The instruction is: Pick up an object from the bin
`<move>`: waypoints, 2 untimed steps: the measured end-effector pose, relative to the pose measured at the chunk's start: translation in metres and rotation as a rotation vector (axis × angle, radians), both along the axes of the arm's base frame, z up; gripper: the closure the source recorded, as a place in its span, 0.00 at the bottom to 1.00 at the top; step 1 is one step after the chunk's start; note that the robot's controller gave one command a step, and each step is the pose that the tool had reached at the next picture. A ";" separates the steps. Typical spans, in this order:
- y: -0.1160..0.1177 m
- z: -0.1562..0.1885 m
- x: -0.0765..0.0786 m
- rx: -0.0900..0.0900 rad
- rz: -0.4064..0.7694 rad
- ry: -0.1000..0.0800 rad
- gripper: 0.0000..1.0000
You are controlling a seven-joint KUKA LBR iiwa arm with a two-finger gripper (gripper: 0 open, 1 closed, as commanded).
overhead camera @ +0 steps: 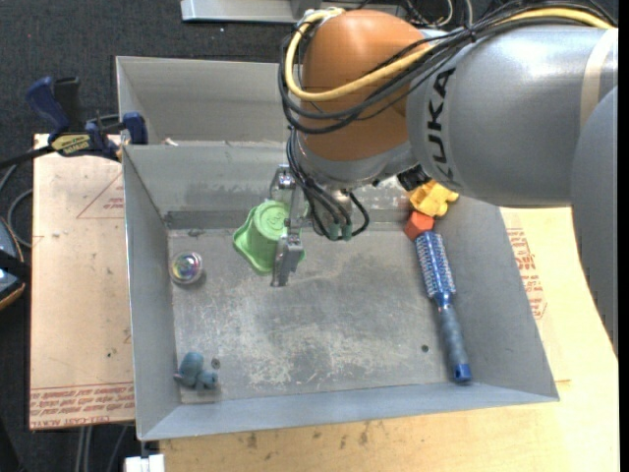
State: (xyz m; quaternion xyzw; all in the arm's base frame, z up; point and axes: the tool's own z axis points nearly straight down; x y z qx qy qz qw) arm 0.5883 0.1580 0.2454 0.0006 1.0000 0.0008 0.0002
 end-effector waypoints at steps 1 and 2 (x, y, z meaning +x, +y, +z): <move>-0.028 -0.126 0.023 -0.003 -0.369 0.005 0.00; -0.033 -0.171 0.038 0.002 -0.322 -0.003 0.00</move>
Offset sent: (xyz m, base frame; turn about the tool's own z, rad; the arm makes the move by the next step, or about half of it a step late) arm 0.0245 -0.0276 -0.1221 0.3709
